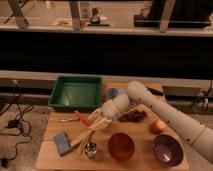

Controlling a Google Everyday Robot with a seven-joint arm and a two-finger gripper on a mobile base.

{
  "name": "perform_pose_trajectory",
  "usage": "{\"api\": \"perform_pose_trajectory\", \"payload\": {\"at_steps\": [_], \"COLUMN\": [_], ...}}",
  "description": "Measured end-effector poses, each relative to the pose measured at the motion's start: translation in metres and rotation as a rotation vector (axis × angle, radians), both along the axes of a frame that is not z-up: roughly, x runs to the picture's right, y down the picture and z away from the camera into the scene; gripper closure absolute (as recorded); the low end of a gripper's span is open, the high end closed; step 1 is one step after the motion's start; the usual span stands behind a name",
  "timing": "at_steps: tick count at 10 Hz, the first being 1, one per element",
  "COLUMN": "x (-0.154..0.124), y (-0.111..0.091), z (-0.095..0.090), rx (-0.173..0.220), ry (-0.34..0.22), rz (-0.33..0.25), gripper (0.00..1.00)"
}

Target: Place pepper in paper cup

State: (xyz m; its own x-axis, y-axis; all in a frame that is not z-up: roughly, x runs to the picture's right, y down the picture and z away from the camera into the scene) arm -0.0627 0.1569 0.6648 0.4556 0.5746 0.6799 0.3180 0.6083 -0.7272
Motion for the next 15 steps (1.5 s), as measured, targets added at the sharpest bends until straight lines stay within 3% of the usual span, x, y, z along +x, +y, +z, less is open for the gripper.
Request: {"api": "perform_pose_trajectory", "payload": {"at_steps": [4,8,13,15], "x": [0.005,0.012,0.021,0.033], "y": [-0.005,-0.012,-0.047,-0.036], "z": [0.016,0.049,0.068,0.072], "rx": [0.005,0.001,0.017,-0.003], "ry": [0.018,0.052,0.096,0.112], "rz": [-0.001,-0.015,-0.036,-0.026], "gripper": [0.96,0.96,0.96,0.96]}}
